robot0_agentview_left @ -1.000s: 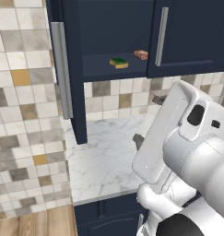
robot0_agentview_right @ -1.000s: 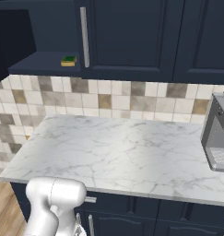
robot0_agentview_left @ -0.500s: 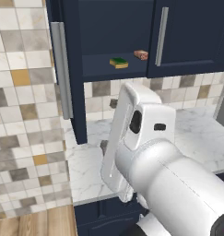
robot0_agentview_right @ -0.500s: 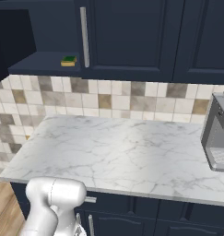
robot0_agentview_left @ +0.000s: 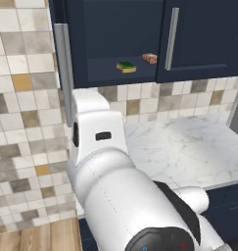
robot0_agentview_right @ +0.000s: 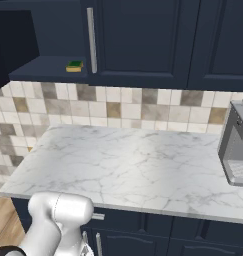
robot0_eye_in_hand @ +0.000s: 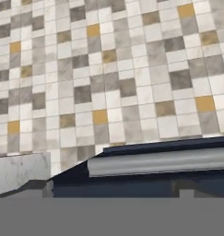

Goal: Pick up the bar soap and sponge from the sink, and place them back in the cabinet, and close the cabinet doors.

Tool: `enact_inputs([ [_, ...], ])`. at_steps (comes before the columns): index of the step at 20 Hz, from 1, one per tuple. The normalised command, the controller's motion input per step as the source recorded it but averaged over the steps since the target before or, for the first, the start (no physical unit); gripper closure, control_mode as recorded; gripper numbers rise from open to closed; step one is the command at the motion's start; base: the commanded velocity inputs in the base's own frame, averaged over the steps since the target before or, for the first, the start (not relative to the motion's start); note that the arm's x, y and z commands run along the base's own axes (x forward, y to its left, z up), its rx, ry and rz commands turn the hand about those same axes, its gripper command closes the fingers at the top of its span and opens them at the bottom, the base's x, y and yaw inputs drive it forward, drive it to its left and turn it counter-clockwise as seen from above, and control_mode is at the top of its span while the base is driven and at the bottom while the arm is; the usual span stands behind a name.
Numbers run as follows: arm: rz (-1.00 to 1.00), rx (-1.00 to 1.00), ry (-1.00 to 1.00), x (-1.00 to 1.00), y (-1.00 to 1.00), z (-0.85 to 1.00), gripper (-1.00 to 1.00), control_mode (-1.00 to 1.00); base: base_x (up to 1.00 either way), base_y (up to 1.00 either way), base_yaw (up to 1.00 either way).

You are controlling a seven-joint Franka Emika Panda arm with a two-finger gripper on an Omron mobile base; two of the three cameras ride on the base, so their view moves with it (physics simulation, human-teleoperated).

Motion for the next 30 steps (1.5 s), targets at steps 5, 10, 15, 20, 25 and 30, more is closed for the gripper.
enact_inputs([
  [5,0.0,-0.07,0.0,0.39,0.22,0.0,-1.0,-1.0,0.0,0.0,0.0],
  [10,-0.02,-0.06,-0.02,0.43,0.13,0.0,-1.0,-1.0,0.0,0.0,0.0],
  [15,-0.03,-0.05,-0.02,0.35,0.2,-0.01,-1.0,-1.0,0.0,0.0,0.0],
  [20,-0.06,-0.02,-0.03,0.32,0.11,-0.01,-1.0,-1.0,0.0,0.0,0.0],
  [25,-0.07,-0.03,-0.03,0.28,0.18,-0.07,-1.0,-1.0,0.0,0.0,0.0],
  [30,-0.07,-0.03,-0.03,0.3,0.21,-0.09,-1.0,-1.0,0.0,0.0,0.0],
])
